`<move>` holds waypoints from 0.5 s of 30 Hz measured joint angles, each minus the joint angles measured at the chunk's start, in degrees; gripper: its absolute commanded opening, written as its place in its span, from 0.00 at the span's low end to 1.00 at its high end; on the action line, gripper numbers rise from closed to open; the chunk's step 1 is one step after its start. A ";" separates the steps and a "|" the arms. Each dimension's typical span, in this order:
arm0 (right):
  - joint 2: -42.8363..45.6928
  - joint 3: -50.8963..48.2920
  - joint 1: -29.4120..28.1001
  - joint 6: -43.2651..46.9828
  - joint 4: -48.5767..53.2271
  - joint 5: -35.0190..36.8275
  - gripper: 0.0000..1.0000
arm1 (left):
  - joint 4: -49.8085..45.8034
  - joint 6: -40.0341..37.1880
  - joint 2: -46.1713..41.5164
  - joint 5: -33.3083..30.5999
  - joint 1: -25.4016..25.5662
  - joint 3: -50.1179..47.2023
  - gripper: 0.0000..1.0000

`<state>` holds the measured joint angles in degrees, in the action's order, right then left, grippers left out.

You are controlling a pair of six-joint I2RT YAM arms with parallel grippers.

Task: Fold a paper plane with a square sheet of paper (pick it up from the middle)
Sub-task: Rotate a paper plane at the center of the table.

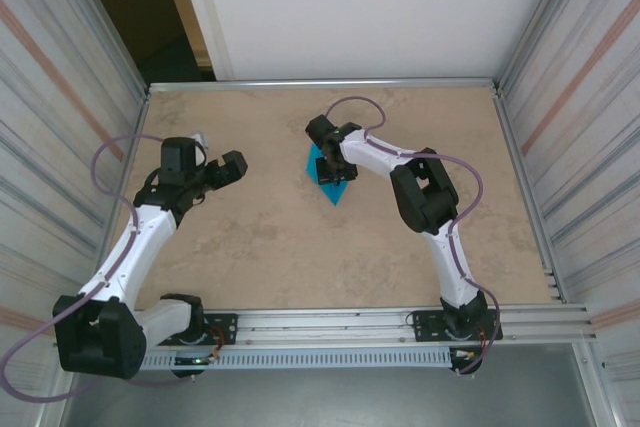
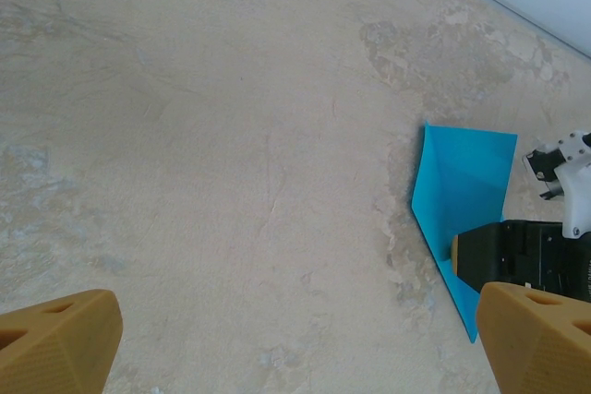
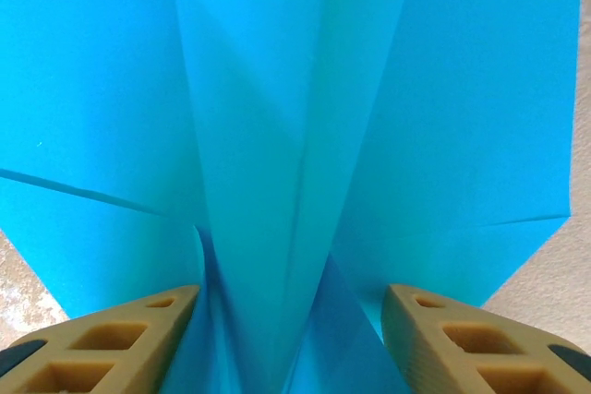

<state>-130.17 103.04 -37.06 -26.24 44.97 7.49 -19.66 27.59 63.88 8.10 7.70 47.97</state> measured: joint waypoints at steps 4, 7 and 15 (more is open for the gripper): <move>-0.26 0.26 0.04 0.46 0.13 -0.22 0.53 | 0.00 0.00 0.42 0.00 0.00 0.00 0.99; -0.26 0.28 0.35 1.14 0.13 -0.79 0.56 | -0.02 0.00 0.44 0.00 0.00 0.00 0.99; -0.28 0.35 1.09 2.97 0.37 -2.62 0.60 | 0.00 0.00 0.44 0.02 0.00 0.00 0.99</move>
<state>-130.45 103.39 -35.97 -23.27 45.34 4.86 -19.66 27.59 64.31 8.12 7.70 47.97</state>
